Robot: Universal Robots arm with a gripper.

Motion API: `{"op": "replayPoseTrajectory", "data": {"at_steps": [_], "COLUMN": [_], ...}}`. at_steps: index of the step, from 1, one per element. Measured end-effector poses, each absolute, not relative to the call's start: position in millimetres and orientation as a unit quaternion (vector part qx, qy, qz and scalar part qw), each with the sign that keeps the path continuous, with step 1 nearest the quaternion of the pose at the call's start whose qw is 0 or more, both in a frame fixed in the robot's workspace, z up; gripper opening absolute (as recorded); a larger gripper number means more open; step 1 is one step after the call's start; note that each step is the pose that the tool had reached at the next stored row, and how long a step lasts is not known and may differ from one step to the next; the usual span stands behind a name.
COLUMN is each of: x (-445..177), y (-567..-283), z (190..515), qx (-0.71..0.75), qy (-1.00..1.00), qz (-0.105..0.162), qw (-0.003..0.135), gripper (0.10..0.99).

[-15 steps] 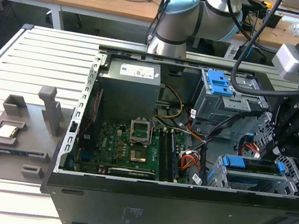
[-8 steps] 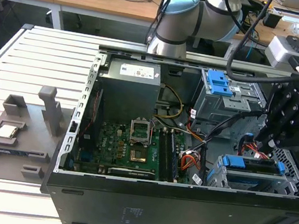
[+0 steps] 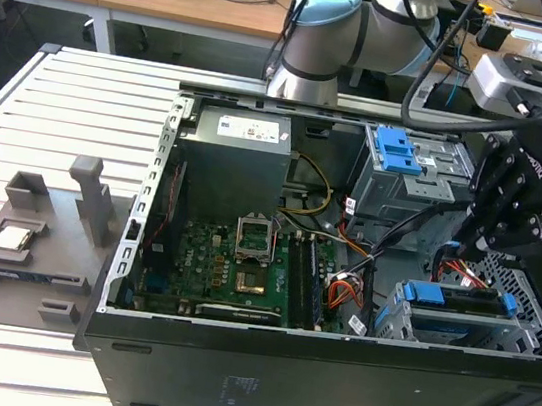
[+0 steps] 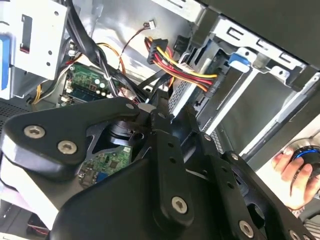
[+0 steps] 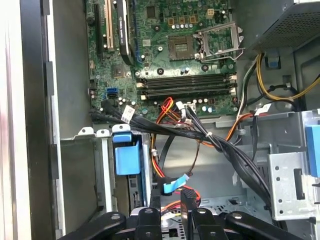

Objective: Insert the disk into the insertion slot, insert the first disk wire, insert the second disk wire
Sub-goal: 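Insert the second disk wire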

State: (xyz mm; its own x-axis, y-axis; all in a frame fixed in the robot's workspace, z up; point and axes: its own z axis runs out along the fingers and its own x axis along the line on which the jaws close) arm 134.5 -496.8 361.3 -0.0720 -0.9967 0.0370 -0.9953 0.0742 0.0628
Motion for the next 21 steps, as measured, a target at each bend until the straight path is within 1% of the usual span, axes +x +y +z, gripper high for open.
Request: {"op": "replayPoseTrajectory", "data": {"at_steps": [5, 11, 12, 14, 16, 17, 21], "x": [124, 116, 116, 116, 116, 116, 116], "y": [-497, -497, -497, -497, -497, -497, -497], "z": [361, 361, 361, 361, 361, 361, 361], "qx": [0.68, 0.68, 0.68, 0.68, 0.68, 0.68, 0.68], "qy": [-0.732, -0.732, -0.732, -0.732, -0.732, -0.732, -0.732], "qz": [-0.009, -0.005, -0.005, -0.005, -0.004, -0.004, -0.004], "qw": [0.035, 0.038, 0.038, 0.038, 0.038, 0.038, 0.039], "gripper": [0.302, 0.302, 0.286, 0.286, 0.161, 0.149, 0.149]}}
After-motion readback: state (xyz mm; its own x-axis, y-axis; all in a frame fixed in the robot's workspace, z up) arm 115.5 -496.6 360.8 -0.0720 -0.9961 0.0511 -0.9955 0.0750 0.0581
